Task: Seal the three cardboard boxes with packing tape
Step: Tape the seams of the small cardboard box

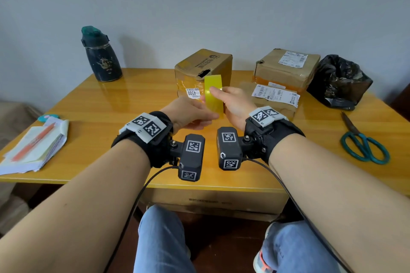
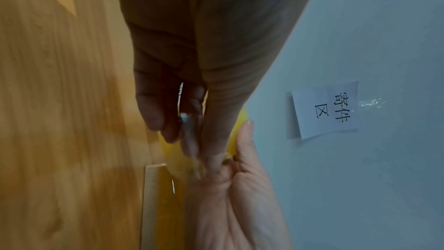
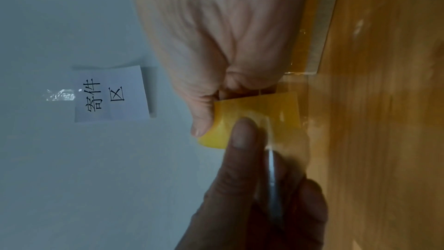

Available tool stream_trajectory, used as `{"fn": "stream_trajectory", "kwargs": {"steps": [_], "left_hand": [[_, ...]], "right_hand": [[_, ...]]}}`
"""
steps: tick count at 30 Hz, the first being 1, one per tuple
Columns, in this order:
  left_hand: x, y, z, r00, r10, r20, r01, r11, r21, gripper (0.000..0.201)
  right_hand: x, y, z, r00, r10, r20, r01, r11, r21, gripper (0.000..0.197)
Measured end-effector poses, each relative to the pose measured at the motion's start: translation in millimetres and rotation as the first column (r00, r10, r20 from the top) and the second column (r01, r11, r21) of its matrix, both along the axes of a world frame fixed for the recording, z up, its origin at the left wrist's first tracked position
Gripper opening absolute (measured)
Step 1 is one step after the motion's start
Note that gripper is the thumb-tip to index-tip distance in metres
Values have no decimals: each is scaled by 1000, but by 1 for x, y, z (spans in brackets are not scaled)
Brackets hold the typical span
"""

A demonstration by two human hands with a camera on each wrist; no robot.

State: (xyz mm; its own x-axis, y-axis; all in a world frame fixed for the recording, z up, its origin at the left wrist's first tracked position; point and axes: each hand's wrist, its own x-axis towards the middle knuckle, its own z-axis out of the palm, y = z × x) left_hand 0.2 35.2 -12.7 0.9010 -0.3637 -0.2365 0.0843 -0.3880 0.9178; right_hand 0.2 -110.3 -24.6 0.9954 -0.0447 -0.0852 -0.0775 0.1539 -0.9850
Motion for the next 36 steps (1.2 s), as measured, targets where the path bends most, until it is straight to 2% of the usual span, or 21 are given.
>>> {"fn": "stream_trajectory", "kwargs": {"steps": [4, 9, 12, 14, 16, 17, 20, 25, 27, 32, 34, 36], "left_hand": [[-3, 2, -6, 996, -85, 32, 82, 992, 91, 25], [1, 3, -9, 993, -105, 56, 92, 976, 198, 27], [5, 5, -13, 996, -51, 72, 31, 965, 261, 24], [6, 5, -19, 988, 5, 154, -54, 949, 311, 41], [5, 4, -21, 977, 37, 210, -89, 966, 244, 61], [5, 3, -22, 981, 13, 196, -50, 982, 183, 64], [3, 1, -22, 997, -62, 46, 62, 998, 8, 47], [0, -1, -19, 992, -67, -107, 51, 988, -143, 26], [-1, -1, -19, 988, -56, -141, 30, 983, -182, 26], [-4, -5, -19, 960, -77, -271, -11, 951, -309, 42], [-5, -8, -18, 958, -106, -268, 7, 938, -346, 36], [-6, -12, -18, 958, -139, -253, 37, 929, -368, 31]], "right_hand": [[-2, -3, 5, 991, -18, -131, 41, 983, 178, 20], [-1, -4, 3, 971, -59, -232, 98, 982, 162, 42], [-1, -7, 2, 965, -31, -261, 89, 973, 212, 38], [0, -10, 3, 958, 4, -288, 66, 970, 233, 37], [1, -14, 4, 949, 48, -313, 22, 976, 217, 47], [3, -15, 4, 943, 64, -328, 6, 978, 209, 50], [3, -17, 7, 932, 88, -351, -13, 977, 211, 46], [5, -20, 4, 919, 134, -371, -52, 973, 223, 34], [5, -22, 1, 919, 151, -364, -72, 972, 222, 33], [7, -27, -3, 934, 124, -336, -56, 977, 205, 34], [7, -25, -2, 936, 109, -334, -44, 979, 199, 35], [4, -23, -1, 939, 79, -335, -28, 987, 155, 28]]}}
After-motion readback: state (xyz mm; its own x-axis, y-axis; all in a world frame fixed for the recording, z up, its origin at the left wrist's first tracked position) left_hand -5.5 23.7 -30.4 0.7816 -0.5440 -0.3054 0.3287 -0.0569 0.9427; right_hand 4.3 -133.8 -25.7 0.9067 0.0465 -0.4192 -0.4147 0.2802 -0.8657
